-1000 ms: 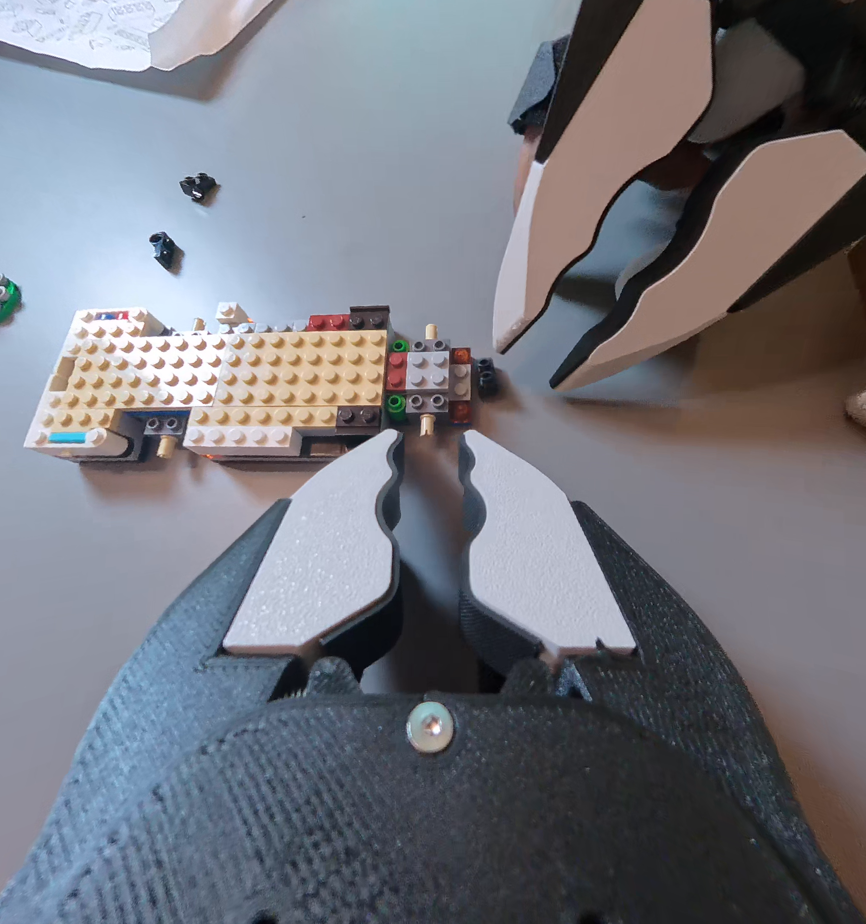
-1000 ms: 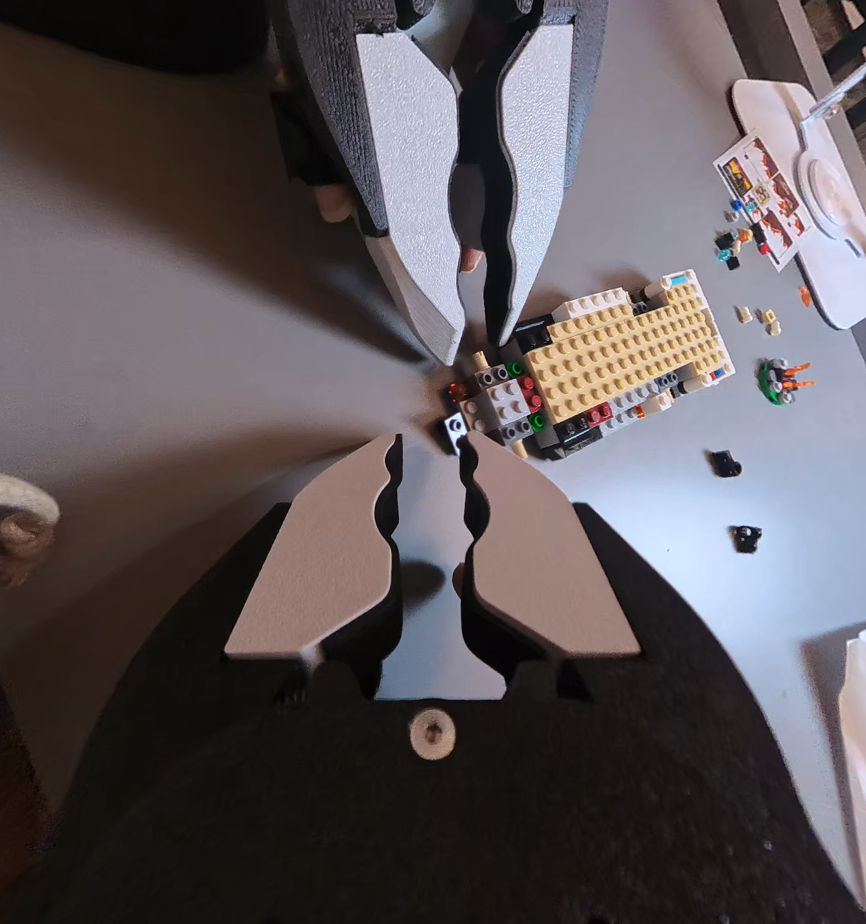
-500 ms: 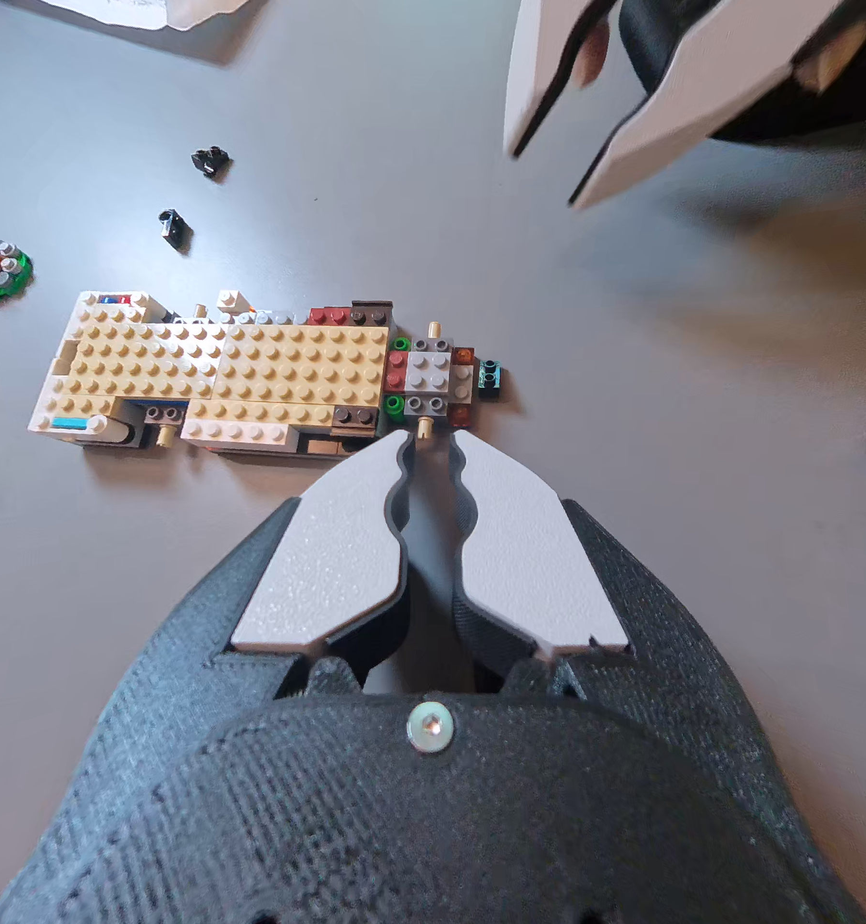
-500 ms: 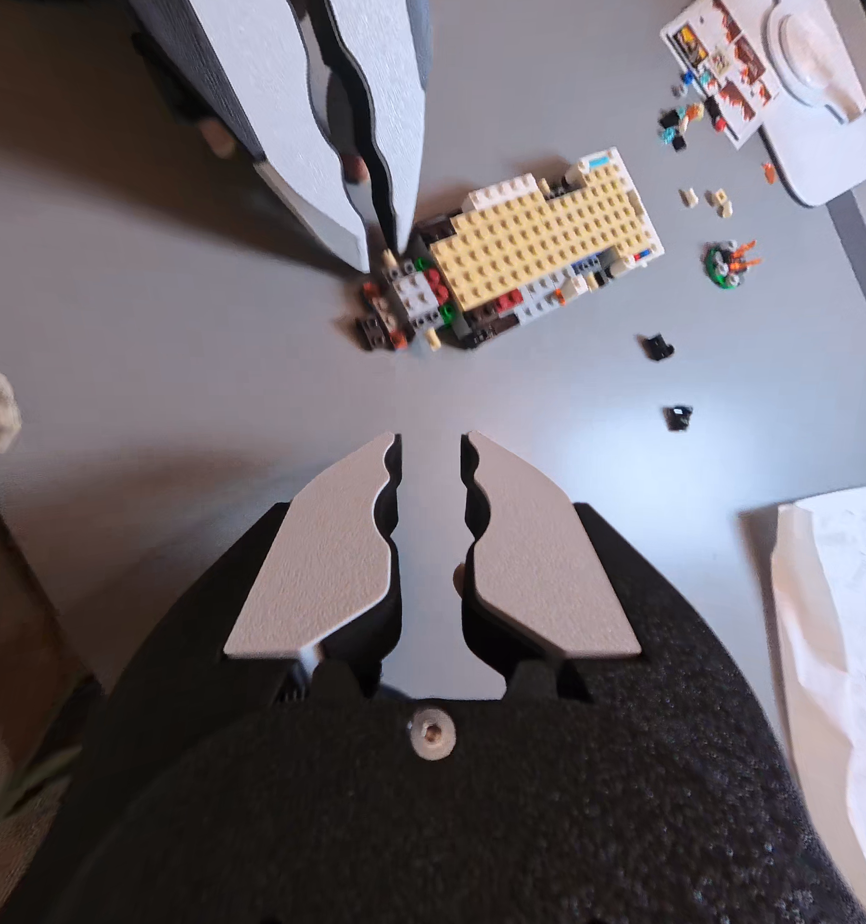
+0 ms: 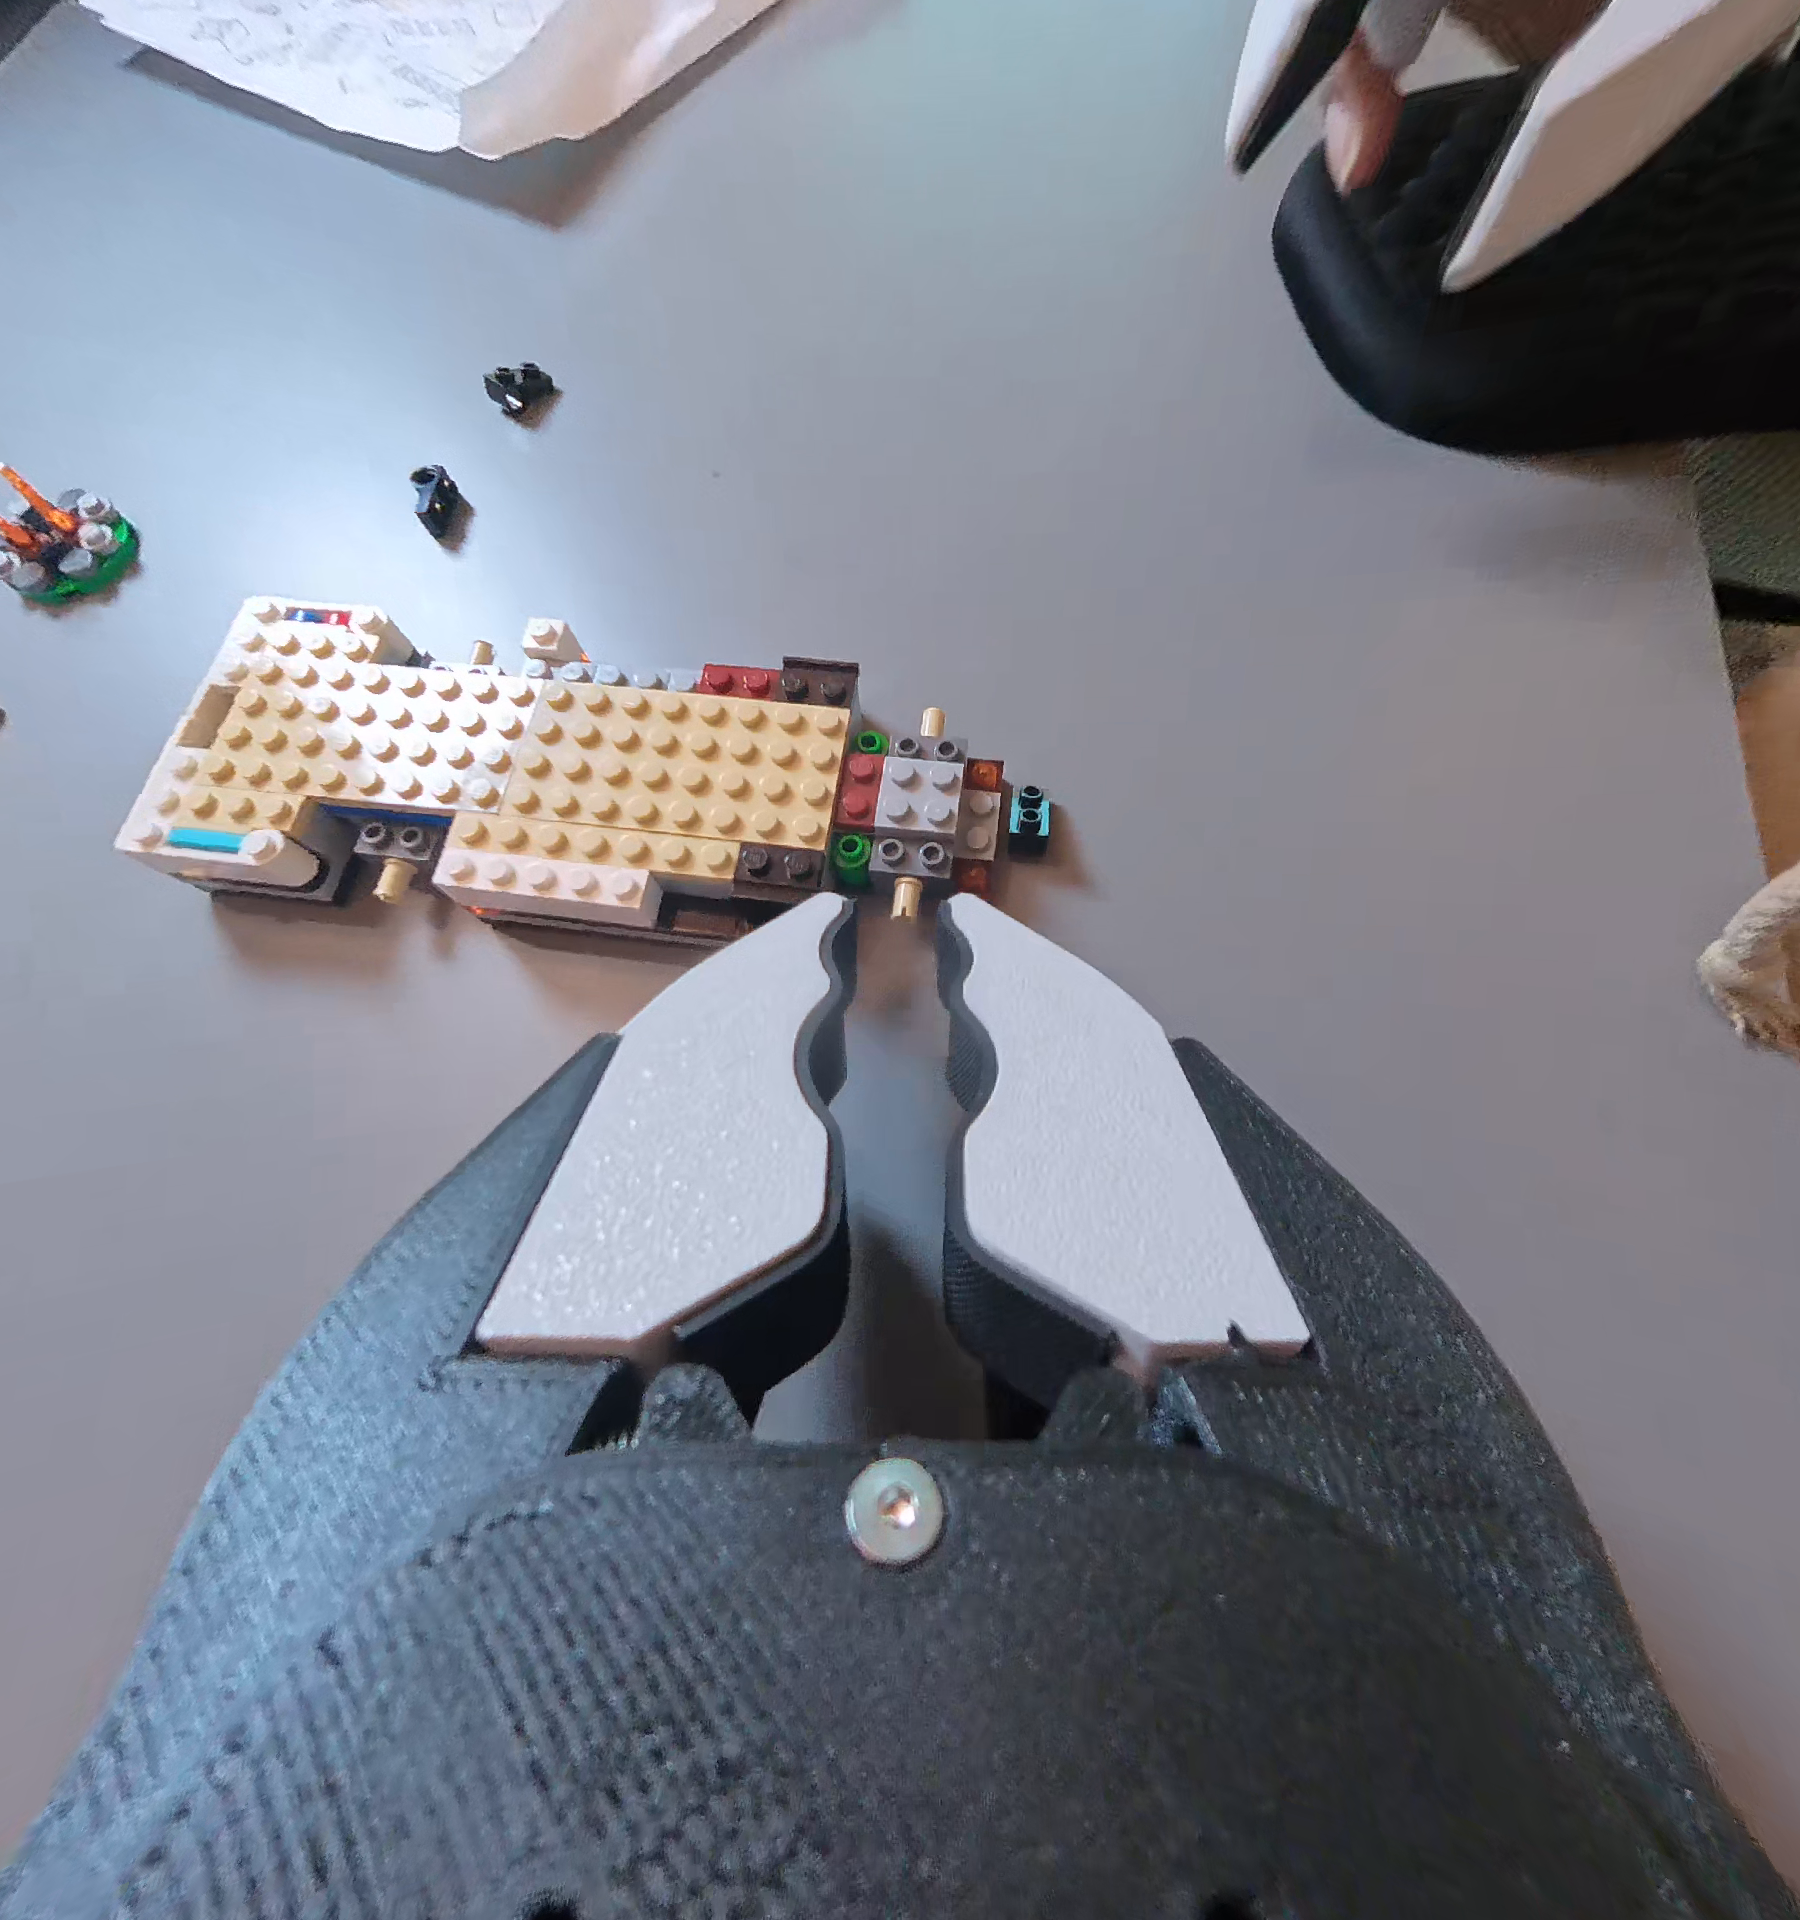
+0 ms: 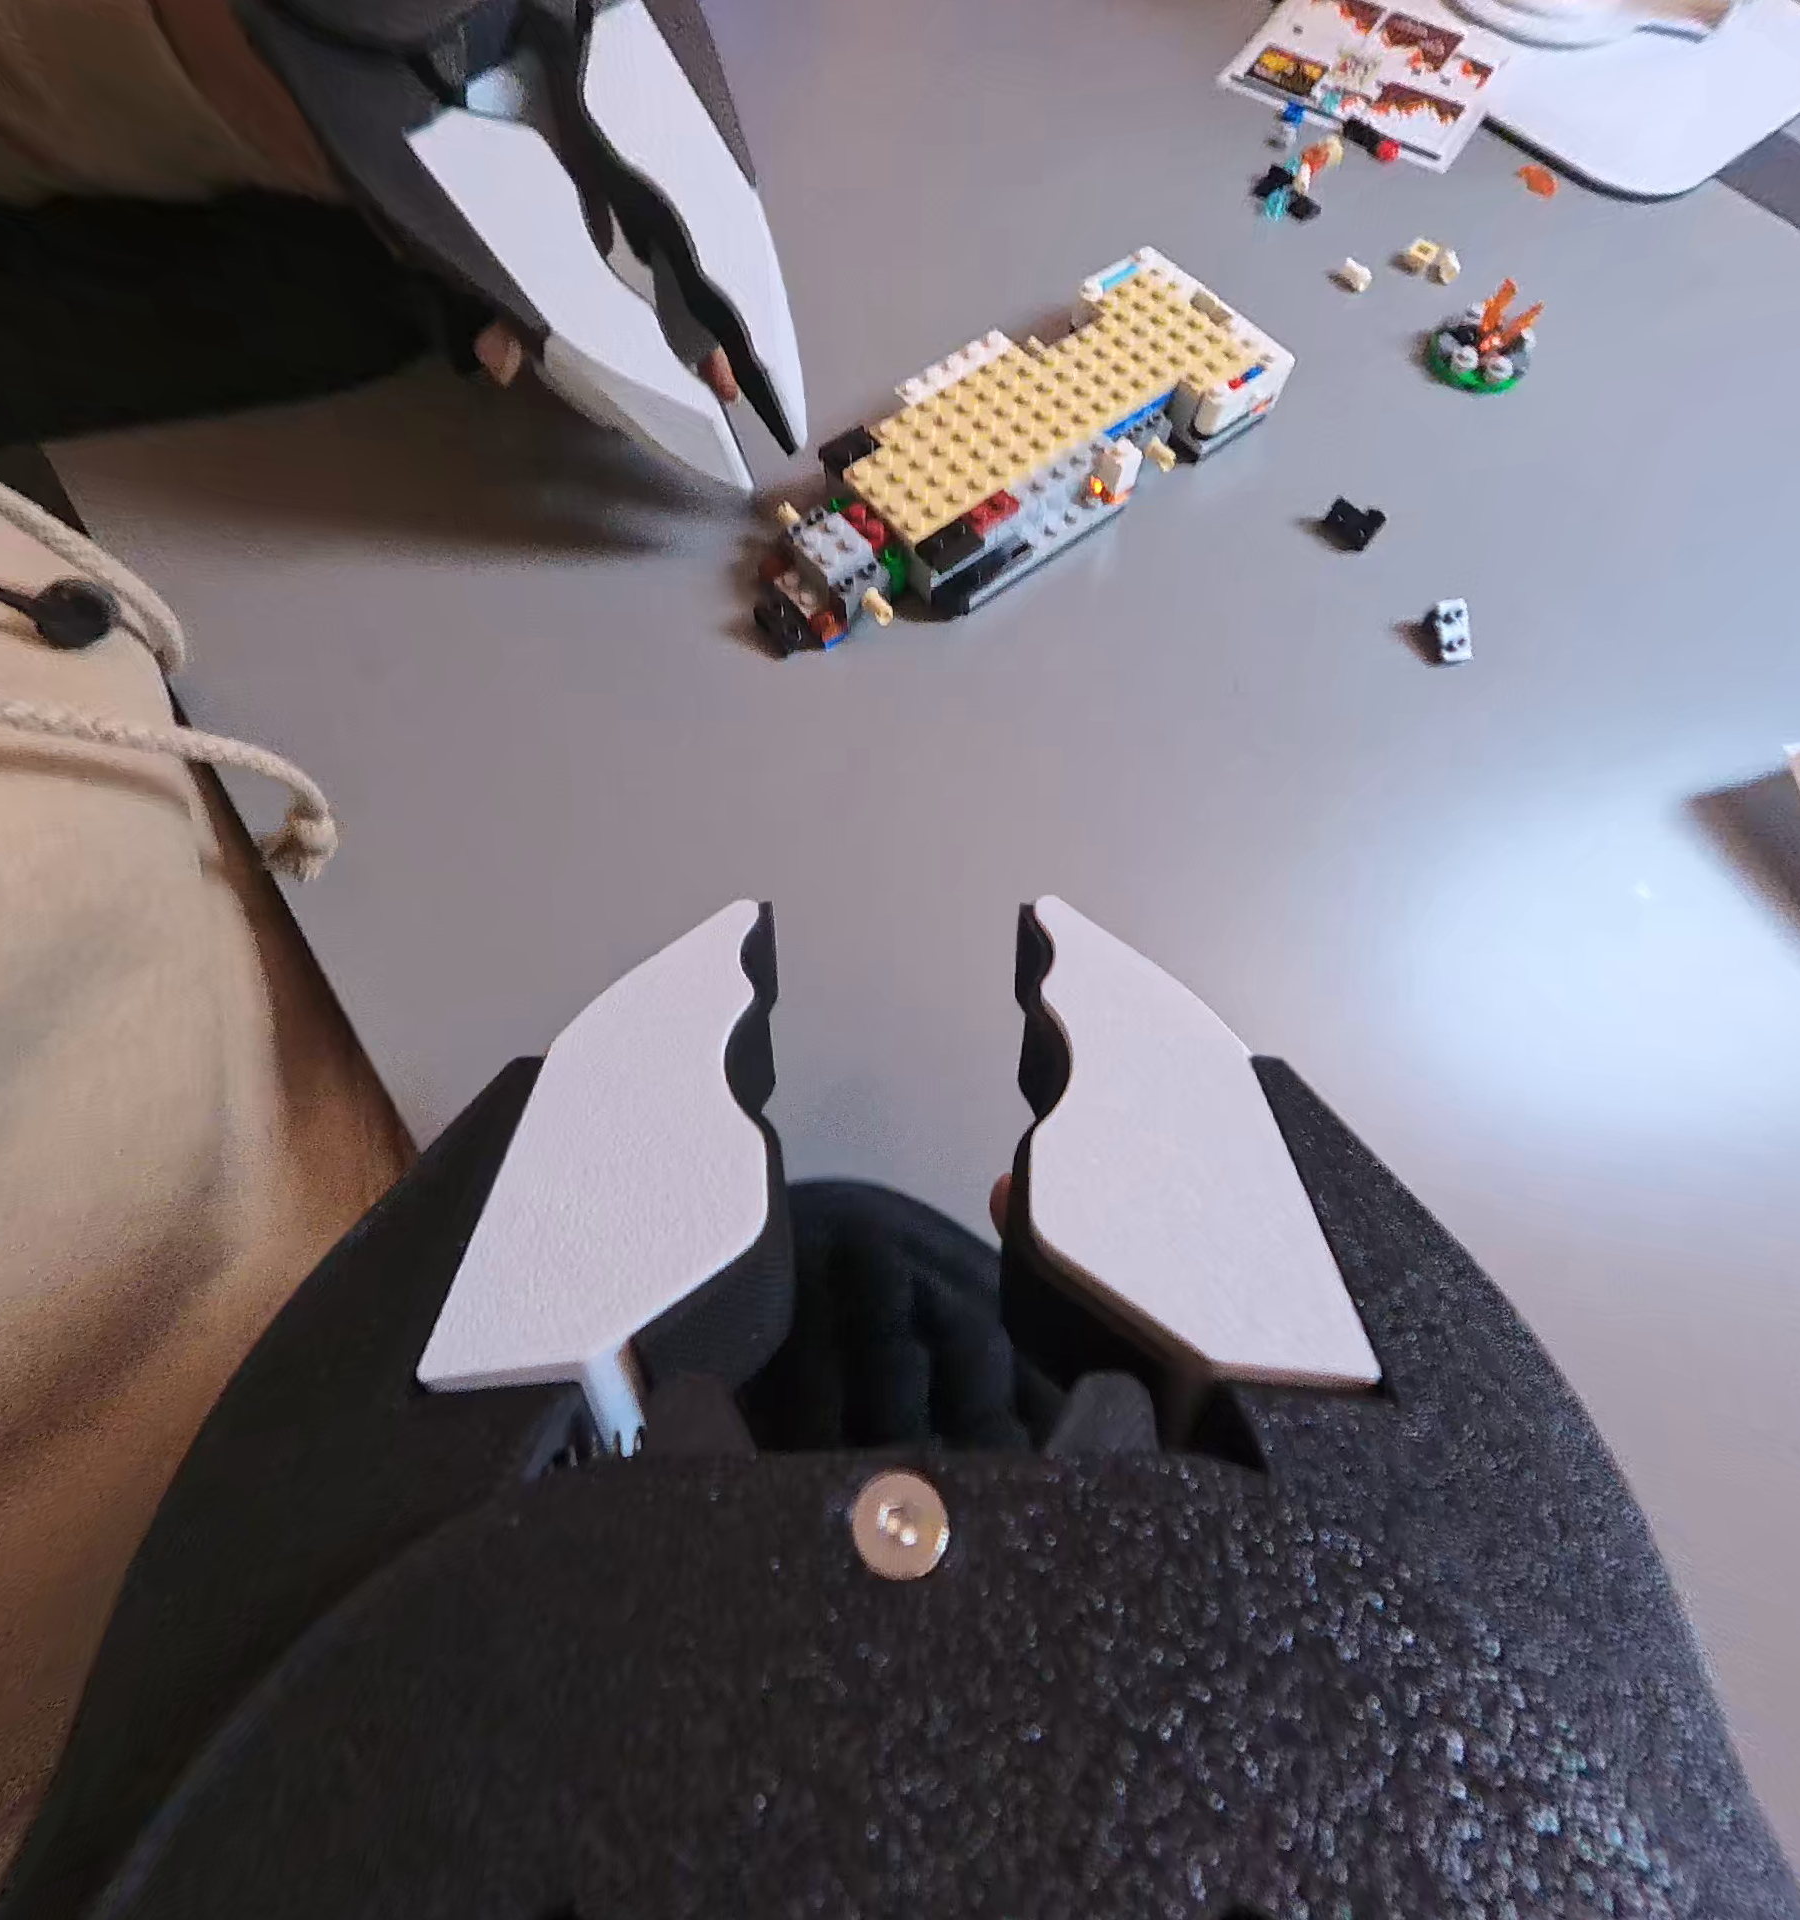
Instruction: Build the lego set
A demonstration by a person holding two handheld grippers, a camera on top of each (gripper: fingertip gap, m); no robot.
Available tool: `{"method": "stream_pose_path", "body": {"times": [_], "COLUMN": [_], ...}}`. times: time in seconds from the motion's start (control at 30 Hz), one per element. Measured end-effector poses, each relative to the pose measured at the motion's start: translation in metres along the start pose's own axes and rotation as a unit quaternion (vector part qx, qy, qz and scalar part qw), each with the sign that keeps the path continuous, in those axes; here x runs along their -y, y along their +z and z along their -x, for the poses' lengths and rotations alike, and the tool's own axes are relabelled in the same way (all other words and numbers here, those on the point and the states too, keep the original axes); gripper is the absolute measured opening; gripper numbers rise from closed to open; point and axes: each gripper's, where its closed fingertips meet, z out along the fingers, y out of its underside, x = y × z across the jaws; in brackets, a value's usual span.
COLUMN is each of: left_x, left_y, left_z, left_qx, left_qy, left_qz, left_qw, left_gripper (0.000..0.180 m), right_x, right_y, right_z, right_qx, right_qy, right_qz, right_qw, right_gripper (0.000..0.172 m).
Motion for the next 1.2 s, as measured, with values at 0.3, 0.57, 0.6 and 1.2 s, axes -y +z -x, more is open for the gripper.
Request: {"method": "stream_pose_path", "body": {"times": [0.3, 0.57, 0.6, 1.2], "left_x": [-0.004, -0.002, -0.003, -0.010], "left_y": [0.014, 0.017, 0.016, 0.006], "left_z": [-0.003, -0.002, -0.002, 0.004], "left_qx": [-0.008, 0.000, -0.003, 0.003], "left_qy": [0.012, 0.040, 0.035, 0.042], "left_qz": [0.024, 0.028, 0.028, 0.012], "left_qw": [1.000, 0.999, 0.999, 0.999], "left_gripper": [0.011, 0.004, 0.004, 0.004], "right_x": [0.026, 0.025, 0.025, 0.027], "right_y": [0.067, 0.099, 0.102, 0.091], "right_z": [0.028, 0.038, 0.039, 0.041], "right_qx": [0.050, 0.057, 0.058, 0.108], "right_qy": [-0.072, -0.155, -0.164, -0.217], "right_qz": [-0.003, 0.051, 0.055, 0.132], "right_qw": [0.996, 0.985, 0.983, 0.961], "right_gripper": [0.033, 0.022, 0.021, 0.010]}}
